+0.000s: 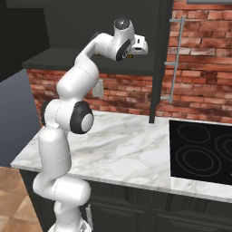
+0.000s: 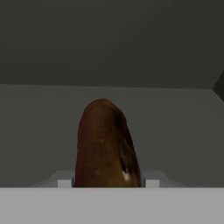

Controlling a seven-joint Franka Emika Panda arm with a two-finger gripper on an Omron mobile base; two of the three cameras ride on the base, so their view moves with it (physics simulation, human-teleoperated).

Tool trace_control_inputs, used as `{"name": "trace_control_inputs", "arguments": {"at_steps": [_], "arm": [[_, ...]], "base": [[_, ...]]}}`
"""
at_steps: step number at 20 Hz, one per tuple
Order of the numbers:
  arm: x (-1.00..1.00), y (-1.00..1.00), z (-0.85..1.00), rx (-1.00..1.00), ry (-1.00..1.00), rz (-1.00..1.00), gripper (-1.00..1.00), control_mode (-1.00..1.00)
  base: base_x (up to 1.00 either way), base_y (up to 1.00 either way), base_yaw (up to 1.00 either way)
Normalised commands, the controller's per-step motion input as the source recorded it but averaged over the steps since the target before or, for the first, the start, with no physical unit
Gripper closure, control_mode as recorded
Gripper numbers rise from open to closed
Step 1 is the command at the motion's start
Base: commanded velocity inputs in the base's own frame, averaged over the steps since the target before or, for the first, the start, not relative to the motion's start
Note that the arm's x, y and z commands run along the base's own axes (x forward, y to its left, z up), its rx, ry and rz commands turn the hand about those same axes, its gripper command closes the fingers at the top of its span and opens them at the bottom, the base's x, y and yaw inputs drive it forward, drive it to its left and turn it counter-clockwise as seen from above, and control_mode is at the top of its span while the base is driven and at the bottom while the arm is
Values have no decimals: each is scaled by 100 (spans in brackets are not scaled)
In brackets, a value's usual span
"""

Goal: Pick the sweet potatos from the cabinet and place them in one bowl. Pick the lemon from the sink and place it in the other bowl.

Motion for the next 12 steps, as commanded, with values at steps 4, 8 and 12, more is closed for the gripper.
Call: {"name": "trace_control_inputs", "arguments": {"at_steps": [4,8,12], "arm": [[0,0,-6,0,0,0,100,-100],[-19,0,-8,0,0,0,100,-100],[-36,0,-6,0,-1,0,100,-100]], "base": [[0,0,0],[0,0,0],[0,0,0]]}}
